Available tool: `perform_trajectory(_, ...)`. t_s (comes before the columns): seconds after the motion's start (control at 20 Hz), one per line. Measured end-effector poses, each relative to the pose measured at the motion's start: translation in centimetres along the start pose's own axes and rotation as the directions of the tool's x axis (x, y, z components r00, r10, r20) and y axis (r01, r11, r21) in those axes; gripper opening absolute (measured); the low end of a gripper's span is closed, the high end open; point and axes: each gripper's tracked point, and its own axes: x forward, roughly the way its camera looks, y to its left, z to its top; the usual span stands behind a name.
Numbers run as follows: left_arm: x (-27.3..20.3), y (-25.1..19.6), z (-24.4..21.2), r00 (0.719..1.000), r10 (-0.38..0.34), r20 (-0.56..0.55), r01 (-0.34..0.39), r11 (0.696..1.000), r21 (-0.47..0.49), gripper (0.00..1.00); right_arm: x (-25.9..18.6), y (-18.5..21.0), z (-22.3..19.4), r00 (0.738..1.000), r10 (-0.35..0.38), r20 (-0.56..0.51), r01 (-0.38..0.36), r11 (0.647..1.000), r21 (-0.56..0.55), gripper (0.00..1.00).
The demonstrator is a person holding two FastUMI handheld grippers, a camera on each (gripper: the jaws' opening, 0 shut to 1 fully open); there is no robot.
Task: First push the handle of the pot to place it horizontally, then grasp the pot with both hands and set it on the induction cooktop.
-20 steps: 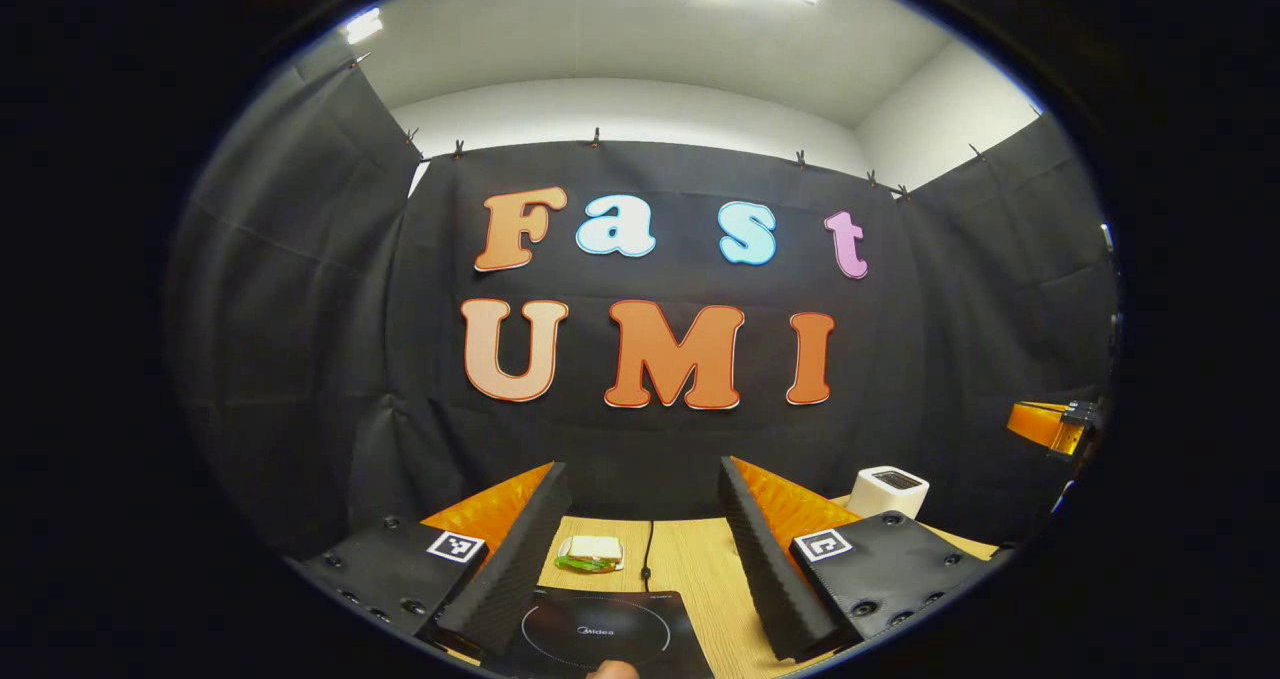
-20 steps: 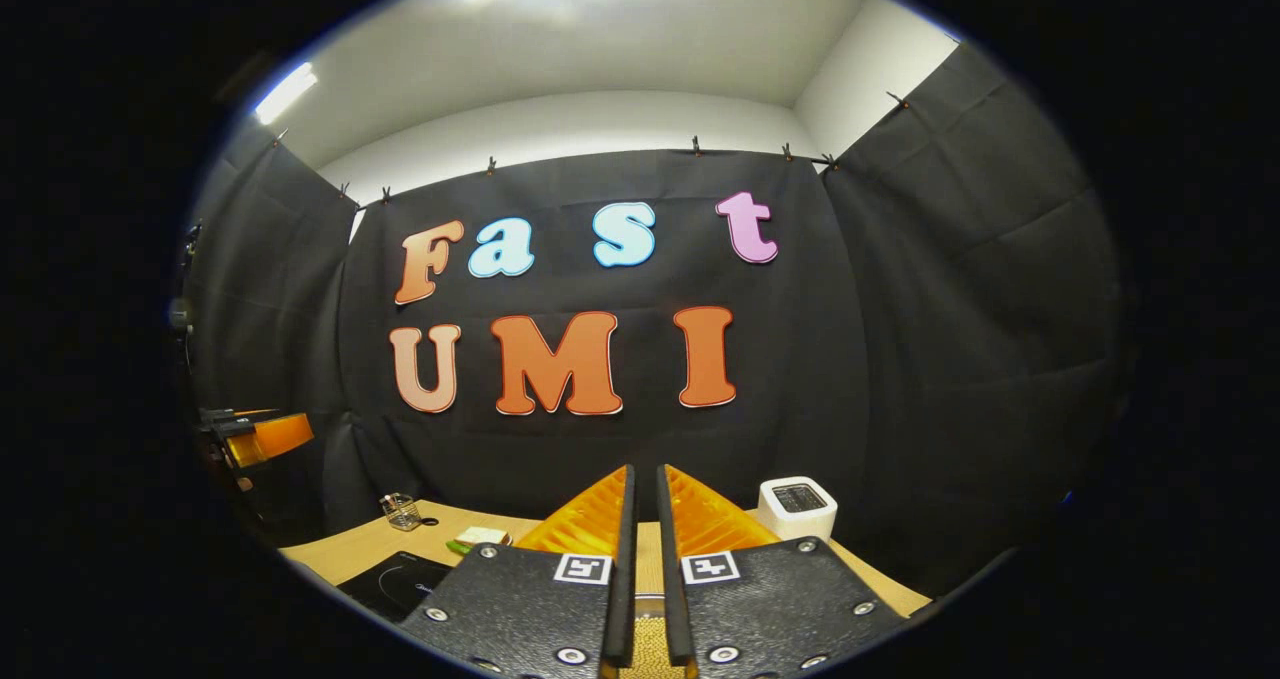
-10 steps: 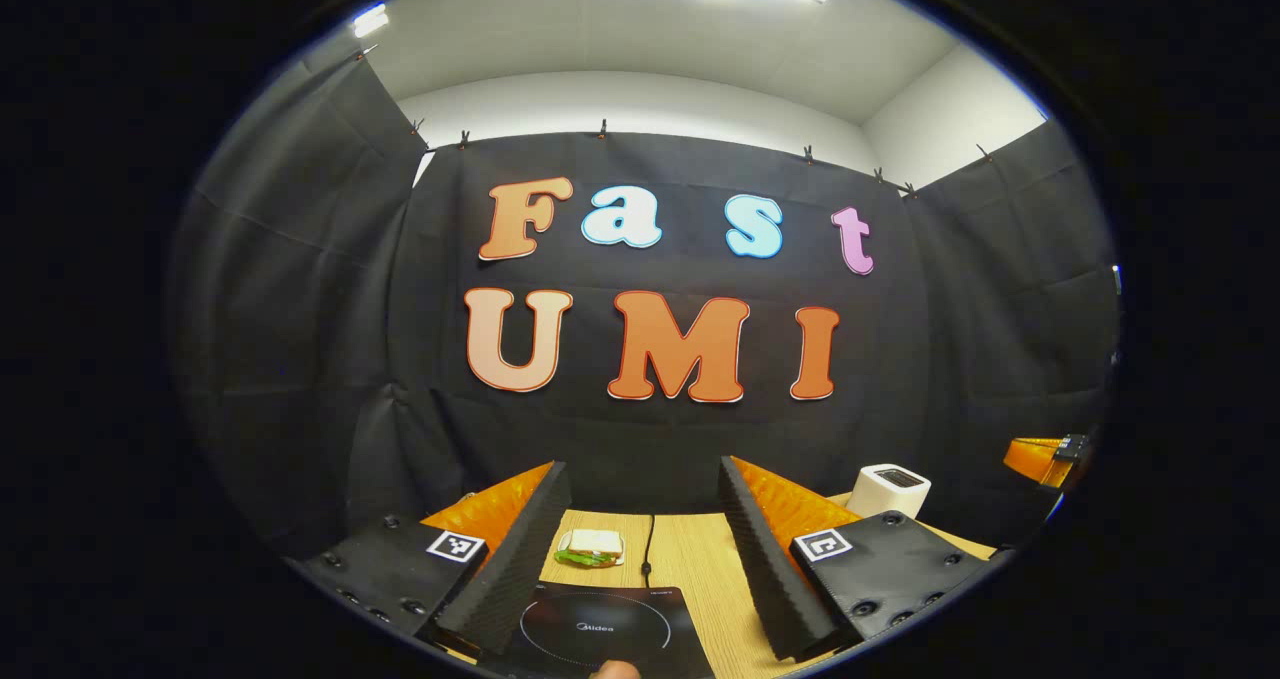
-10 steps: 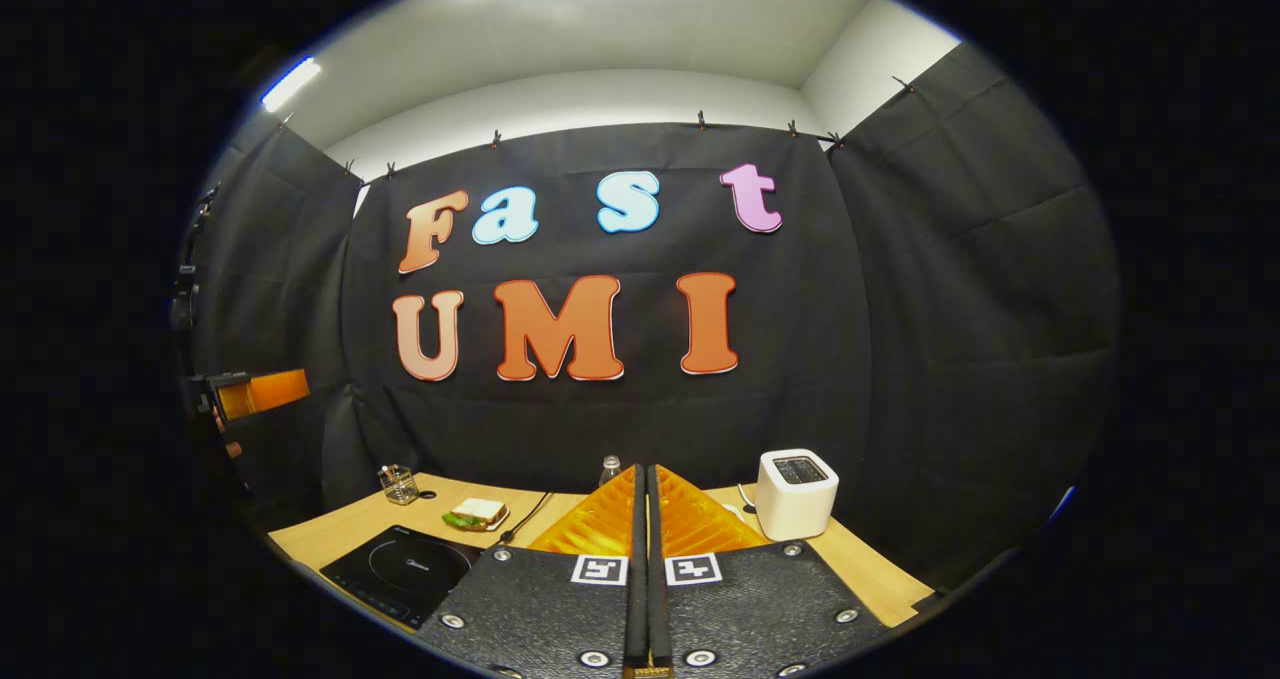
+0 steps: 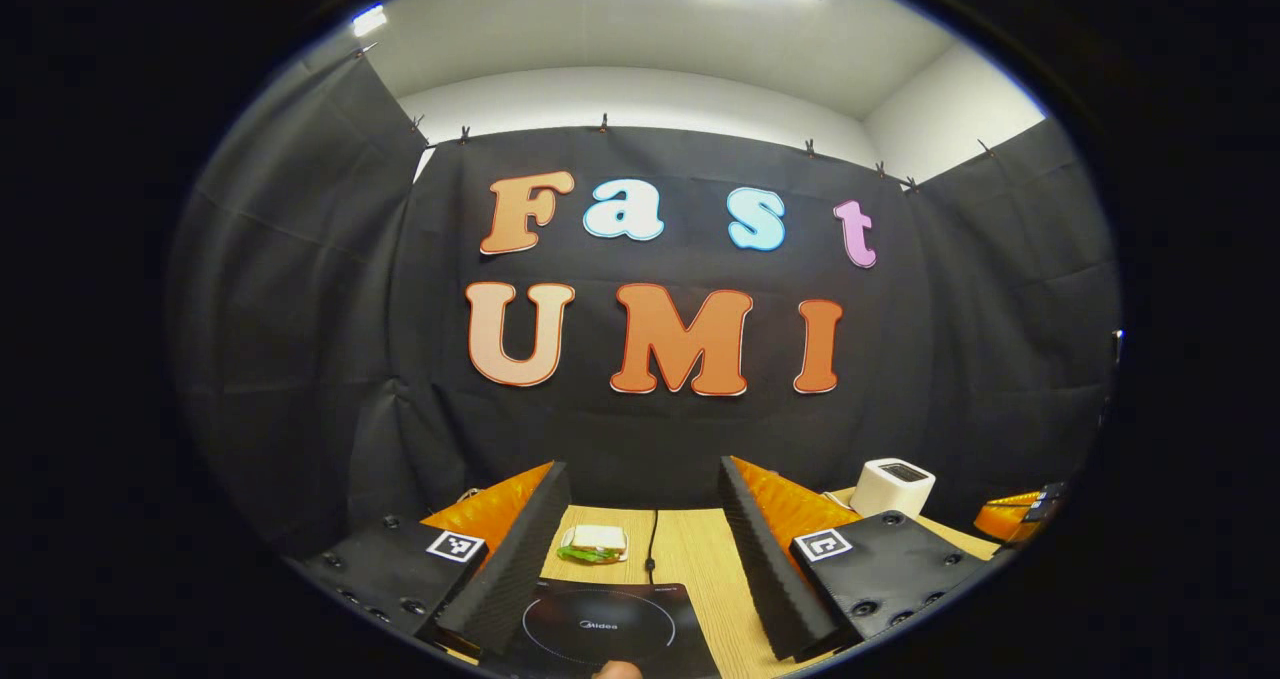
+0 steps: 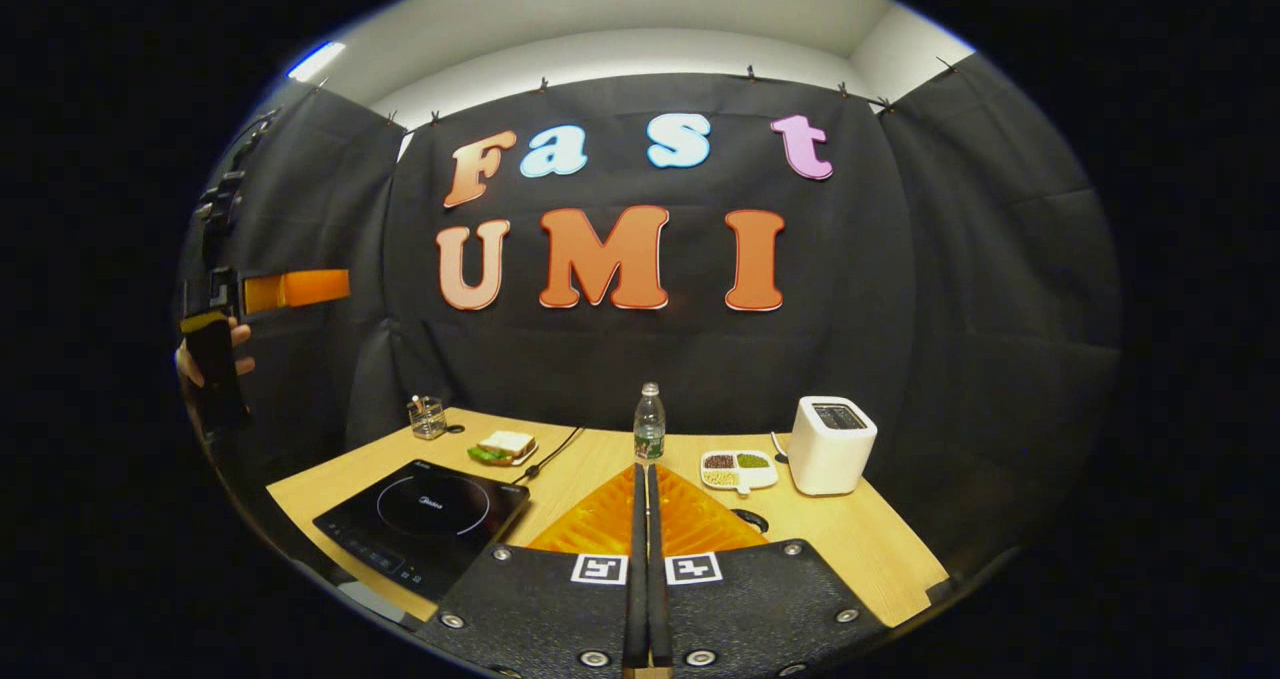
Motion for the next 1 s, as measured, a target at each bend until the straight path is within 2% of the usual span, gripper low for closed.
perform_trajectory(0.2,0.0,0.1,-0.5,1.000,0.003,-0.010,-0.003,1.000,-0.004,0.97,-0.1,1.5,-3.7,0.996,0.043,-0.075,-0.043,0.999,0.003,0.00)
perform_trajectory(0.6,-0.5,0.2,-1.5,1.000,0.007,-0.021,-0.006,1.000,0.020,0.97,-0.8,3.6,-10.9,0.969,0.103,-0.223,-0.100,0.995,0.021,0.00)
perform_trajectory(1.0,-0.8,0.6,-2.3,1.000,0.006,-0.028,-0.006,1.000,0.025,0.96,-2.6,6.1,-17.1,0.923,0.173,-0.343,-0.165,0.985,0.051,0.00)
